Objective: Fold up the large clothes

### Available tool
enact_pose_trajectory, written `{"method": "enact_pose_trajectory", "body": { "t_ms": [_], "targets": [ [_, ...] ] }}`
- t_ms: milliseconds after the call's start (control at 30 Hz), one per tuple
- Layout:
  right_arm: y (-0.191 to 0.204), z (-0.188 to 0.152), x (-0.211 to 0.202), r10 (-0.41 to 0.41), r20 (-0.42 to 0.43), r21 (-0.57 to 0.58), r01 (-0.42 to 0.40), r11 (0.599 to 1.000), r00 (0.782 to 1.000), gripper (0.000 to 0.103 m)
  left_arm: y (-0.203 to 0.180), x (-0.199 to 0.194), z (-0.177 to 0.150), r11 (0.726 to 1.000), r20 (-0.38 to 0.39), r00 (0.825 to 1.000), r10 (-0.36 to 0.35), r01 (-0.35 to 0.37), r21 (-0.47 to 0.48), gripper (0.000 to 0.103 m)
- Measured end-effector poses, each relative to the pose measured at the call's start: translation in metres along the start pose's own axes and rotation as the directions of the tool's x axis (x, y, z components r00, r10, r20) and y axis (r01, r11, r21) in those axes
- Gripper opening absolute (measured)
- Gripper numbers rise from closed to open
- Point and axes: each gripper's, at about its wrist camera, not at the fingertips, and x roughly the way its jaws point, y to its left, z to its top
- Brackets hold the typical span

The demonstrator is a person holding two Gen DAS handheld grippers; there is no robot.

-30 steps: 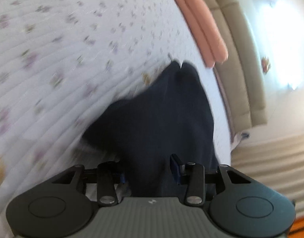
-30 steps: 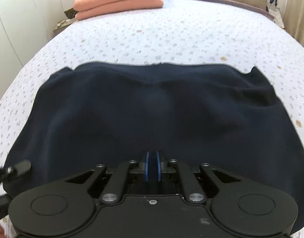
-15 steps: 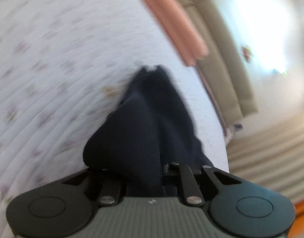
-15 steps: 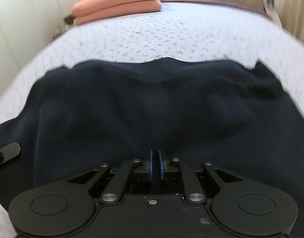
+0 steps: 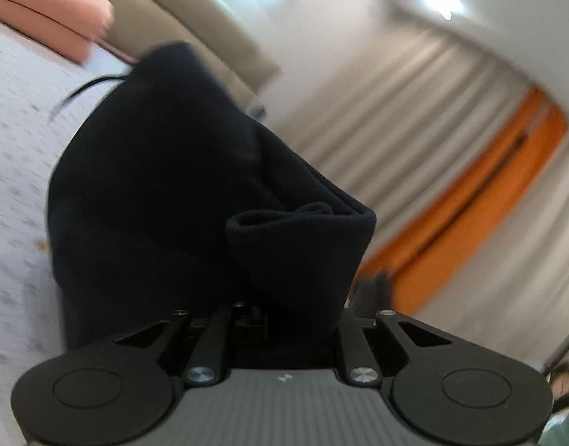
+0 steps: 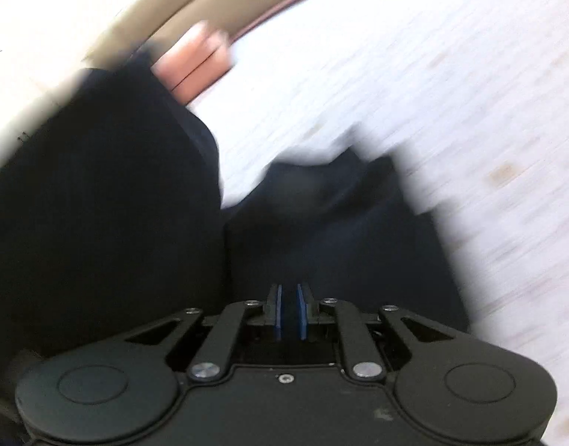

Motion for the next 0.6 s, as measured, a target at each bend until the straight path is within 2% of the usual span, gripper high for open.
{"method": "enact_pose_trajectory", "body": {
  "t_ms": [67, 100, 167, 200, 233, 267, 300, 367, 467, 567, 600],
  "targets": [
    [-0.022, 0.017, -0.014, -0.103, 0.036, -0.054, 0.105, 0.993, 0.994, 0.017, -0.009, 0.032, -0.012, 0.996, -0.08, 0.993, 0.087, -0.085, 0.03, 0.015],
    [-0.035, 0.021, -0.018, -0.131, 0.035, -0.061, 0.133, 0.989, 0.991, 0.017, -0.011, 0.048, -0.02, 0.99, -0.121, 0.983, 0.138, -0.134, 0.044, 0.015],
    [-0.055, 0.035, -0.022, -0.114, 0.016, -0.029, 0.115, 0.993, 0.993, 0.019, -0.008, 0.077, -0.04, 0.975, -0.216, 0.951, 0.221, -0.208, 0.083, 0.015],
    [-0.059, 0.042, -0.022, -0.086, 0.006, -0.02, 0.086, 0.996, 0.996, 0.031, -0.007, 0.087, -0.048, 0.969, -0.246, 0.938, 0.244, -0.226, 0.1, 0.015],
    [-0.06, 0.048, -0.02, -0.055, -0.006, -0.02, 0.055, 0.998, 0.998, 0.059, -0.008, 0.094, -0.055, 0.964, -0.252, 0.931, 0.262, -0.239, 0.118, 0.015],
    [-0.058, 0.054, -0.015, -0.018, -0.024, -0.02, 0.018, 1.0, 1.0, 0.075, -0.01, 0.097, -0.057, 0.962, -0.25, 0.93, 0.268, -0.246, 0.115, 0.015],
    [-0.056, 0.057, -0.012, 0.005, -0.031, -0.016, -0.005, 1.0, 1.0, 0.082, -0.01, 0.097, -0.056, 0.964, -0.243, 0.933, 0.265, -0.249, 0.094, 0.015],
    [-0.053, 0.067, -0.001, 0.056, -0.035, -0.002, -0.056, 0.998, 0.998, 0.081, -0.015, 0.094, -0.055, 0.965, -0.231, 0.937, 0.261, -0.254, 0.06, 0.015],
    [-0.048, 0.081, 0.022, 0.099, -0.072, 0.005, -0.099, 0.995, 0.992, 0.081, -0.021, 0.093, -0.053, 0.958, -0.229, 0.931, 0.285, -0.274, 0.081, 0.015],
    [-0.039, 0.084, 0.042, 0.053, -0.151, -0.038, -0.06, 0.998, 0.987, 0.082, -0.034, 0.094, -0.054, 0.948, -0.219, 0.923, 0.315, -0.294, 0.126, 0.015],
    [-0.041, 0.085, 0.048, 0.064, -0.174, -0.031, -0.071, 0.997, 0.983, 0.081, -0.035, 0.094, -0.054, 0.946, -0.214, 0.923, 0.321, -0.299, 0.128, 0.015]
  ]
}}
